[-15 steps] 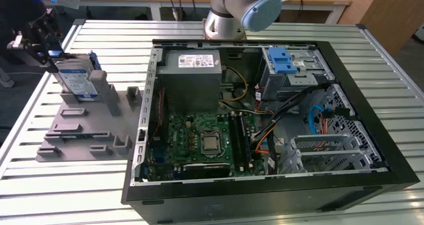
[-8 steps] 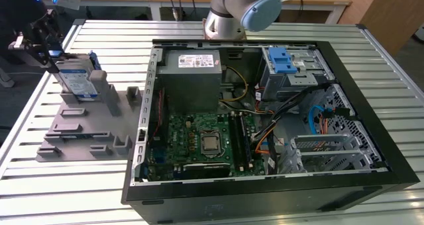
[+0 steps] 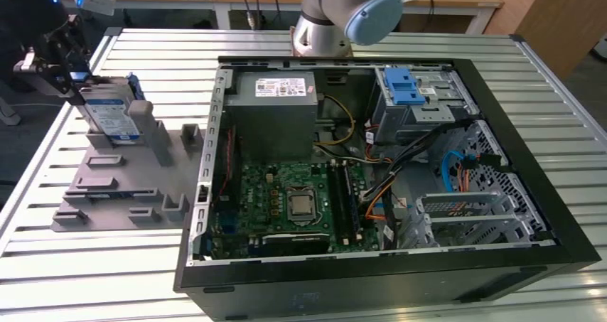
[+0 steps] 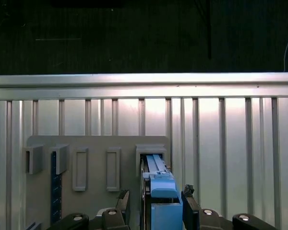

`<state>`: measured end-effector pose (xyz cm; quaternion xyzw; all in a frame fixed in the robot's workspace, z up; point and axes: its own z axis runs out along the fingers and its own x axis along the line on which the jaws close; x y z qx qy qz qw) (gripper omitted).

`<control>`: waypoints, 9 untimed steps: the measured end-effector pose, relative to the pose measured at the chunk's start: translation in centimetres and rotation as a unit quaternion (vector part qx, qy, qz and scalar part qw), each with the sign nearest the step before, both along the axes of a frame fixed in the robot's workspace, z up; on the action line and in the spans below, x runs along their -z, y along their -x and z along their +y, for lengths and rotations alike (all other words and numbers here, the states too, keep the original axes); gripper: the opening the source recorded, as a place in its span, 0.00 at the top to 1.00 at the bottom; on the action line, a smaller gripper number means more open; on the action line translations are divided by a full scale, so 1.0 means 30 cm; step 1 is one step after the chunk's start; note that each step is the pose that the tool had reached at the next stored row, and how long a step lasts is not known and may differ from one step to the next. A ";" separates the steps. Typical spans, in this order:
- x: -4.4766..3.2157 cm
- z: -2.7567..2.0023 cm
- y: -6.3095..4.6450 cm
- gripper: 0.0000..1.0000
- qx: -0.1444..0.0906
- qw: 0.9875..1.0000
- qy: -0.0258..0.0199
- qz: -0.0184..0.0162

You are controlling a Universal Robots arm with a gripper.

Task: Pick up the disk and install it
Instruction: 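Pick up the disk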

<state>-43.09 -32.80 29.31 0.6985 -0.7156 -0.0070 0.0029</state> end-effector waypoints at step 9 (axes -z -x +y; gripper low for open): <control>0.019 0.000 0.000 0.47 0.000 1.000 0.000 0.000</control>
